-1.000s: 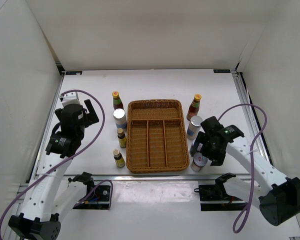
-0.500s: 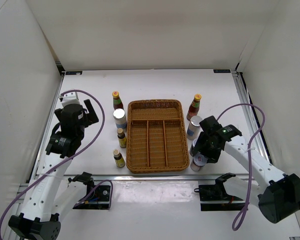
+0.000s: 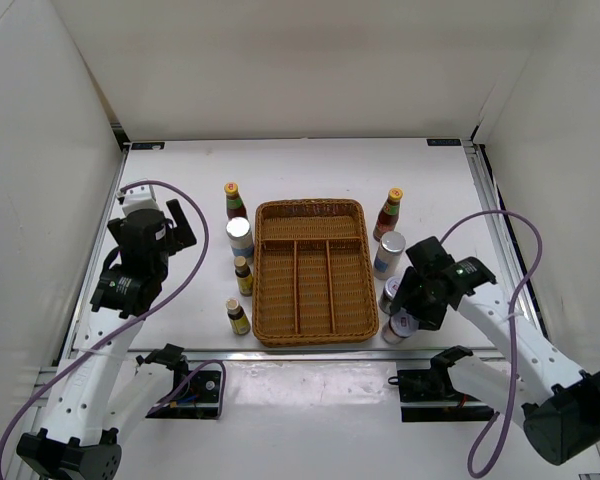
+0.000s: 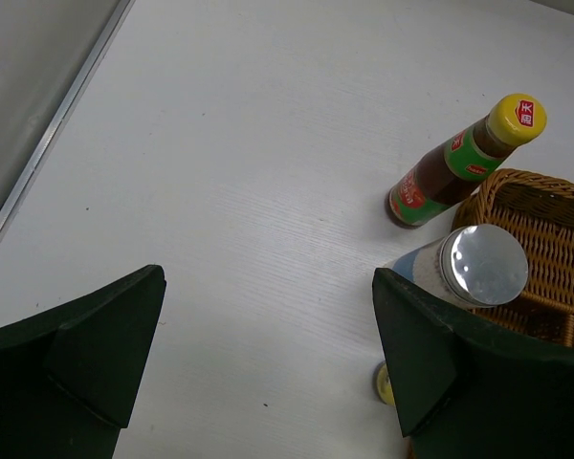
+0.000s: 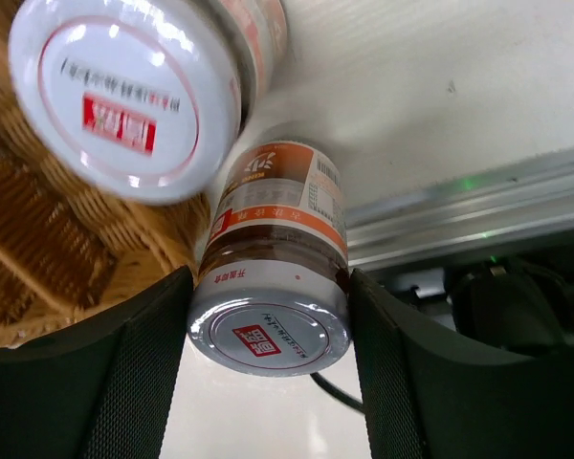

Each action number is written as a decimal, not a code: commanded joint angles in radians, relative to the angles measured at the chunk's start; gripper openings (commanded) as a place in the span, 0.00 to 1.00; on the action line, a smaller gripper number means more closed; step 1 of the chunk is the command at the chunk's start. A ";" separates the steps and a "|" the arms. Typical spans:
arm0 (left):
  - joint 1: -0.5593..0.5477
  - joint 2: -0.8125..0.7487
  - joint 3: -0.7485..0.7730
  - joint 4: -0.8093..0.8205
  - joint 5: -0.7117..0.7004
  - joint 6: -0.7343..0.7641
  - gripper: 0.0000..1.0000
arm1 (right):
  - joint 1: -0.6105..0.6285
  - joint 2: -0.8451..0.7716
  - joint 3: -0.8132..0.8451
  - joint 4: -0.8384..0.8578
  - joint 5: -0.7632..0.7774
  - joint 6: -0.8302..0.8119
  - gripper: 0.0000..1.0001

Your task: Organize the condiment bottles

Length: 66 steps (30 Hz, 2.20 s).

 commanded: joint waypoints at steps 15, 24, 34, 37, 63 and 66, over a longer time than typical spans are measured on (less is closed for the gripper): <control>-0.003 -0.025 -0.007 0.008 -0.019 0.006 1.00 | 0.148 0.174 0.532 -0.020 0.109 -0.171 0.00; -0.003 -0.025 -0.007 0.008 -0.028 0.006 1.00 | 0.157 0.464 0.610 0.217 0.085 -0.237 0.00; -0.003 -0.025 -0.007 0.008 -0.028 0.006 1.00 | 0.166 0.694 0.641 0.314 0.074 -0.257 0.00; -0.003 -0.025 -0.007 0.008 -0.028 0.006 1.00 | 0.166 0.728 0.653 0.314 0.086 -0.257 0.16; -0.003 -0.016 -0.007 0.008 -0.028 0.006 1.00 | 0.102 0.179 0.352 0.017 0.158 -0.162 0.95; -0.003 -0.016 -0.007 0.008 -0.028 0.006 1.00 | 0.059 0.170 0.280 0.008 0.125 -0.144 0.95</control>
